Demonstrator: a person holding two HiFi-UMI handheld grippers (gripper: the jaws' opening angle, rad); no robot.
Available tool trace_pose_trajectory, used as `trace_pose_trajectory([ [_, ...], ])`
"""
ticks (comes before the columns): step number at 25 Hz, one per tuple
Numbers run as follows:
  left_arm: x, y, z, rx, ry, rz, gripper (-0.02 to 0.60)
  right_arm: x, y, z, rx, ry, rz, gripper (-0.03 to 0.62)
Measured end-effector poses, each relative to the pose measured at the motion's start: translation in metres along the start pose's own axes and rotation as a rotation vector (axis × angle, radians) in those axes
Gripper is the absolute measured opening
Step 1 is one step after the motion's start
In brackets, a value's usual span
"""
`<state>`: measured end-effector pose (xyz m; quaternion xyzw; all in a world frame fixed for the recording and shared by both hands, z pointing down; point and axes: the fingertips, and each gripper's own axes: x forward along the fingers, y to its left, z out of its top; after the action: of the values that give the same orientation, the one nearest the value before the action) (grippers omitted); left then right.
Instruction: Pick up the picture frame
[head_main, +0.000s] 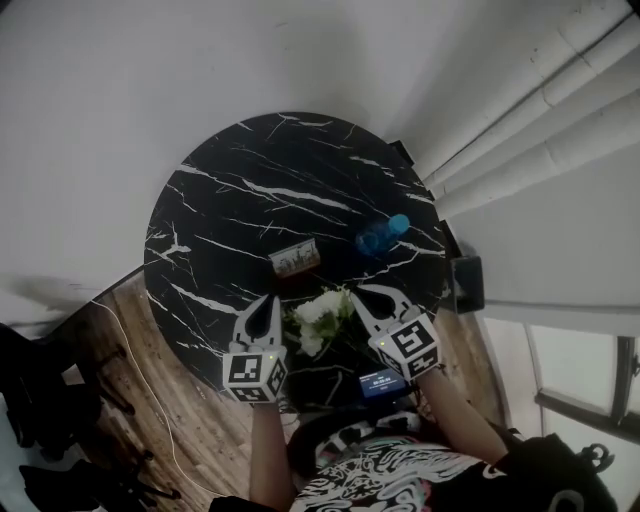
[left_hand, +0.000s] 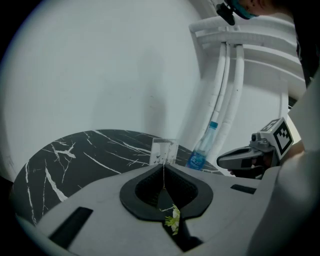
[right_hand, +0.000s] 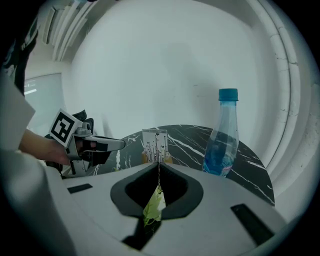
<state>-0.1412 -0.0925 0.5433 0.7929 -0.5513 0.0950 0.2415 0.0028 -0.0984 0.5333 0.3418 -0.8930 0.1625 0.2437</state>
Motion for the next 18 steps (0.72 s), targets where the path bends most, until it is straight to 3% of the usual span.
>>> trace_pose_trajectory([
  [8, 0.015, 0.017, -0.016, 0.003, 0.061, 0.004, 0.015, 0.025, -0.019, -0.007, -0.034, 0.031, -0.041, 0.02],
  [18, 0.039, 0.03, -0.03, 0.009, 0.123, -0.006, 0.017, 0.056, -0.026, -0.015, -0.028, 0.087, 0.017, 0.02],
])
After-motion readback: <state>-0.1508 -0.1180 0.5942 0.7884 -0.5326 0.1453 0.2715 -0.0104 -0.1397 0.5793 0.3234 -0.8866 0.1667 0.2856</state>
